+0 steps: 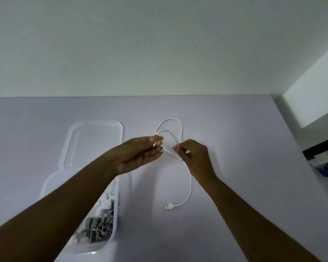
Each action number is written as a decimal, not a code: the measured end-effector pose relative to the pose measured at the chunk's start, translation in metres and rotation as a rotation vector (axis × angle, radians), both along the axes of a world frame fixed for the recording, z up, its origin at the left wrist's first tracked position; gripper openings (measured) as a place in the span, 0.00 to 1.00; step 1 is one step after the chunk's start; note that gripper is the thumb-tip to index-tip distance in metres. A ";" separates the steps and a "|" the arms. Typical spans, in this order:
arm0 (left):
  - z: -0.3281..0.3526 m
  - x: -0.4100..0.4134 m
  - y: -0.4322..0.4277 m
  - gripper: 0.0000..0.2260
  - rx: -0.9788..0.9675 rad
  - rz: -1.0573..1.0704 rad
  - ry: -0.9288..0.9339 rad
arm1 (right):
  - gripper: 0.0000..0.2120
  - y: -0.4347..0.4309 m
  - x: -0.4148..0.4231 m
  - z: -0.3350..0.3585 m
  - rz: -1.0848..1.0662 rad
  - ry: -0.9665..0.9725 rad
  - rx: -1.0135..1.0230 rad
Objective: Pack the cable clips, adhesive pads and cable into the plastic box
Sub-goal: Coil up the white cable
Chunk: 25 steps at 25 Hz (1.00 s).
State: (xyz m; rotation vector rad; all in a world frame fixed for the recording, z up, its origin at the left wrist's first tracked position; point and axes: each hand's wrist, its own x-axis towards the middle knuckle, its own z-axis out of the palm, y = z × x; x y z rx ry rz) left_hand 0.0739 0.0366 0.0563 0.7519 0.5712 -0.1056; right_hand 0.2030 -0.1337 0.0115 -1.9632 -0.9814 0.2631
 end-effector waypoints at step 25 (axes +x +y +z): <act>0.232 -0.038 0.047 0.07 -0.083 0.258 -0.529 | 0.09 0.092 -0.049 0.217 0.073 -0.387 0.326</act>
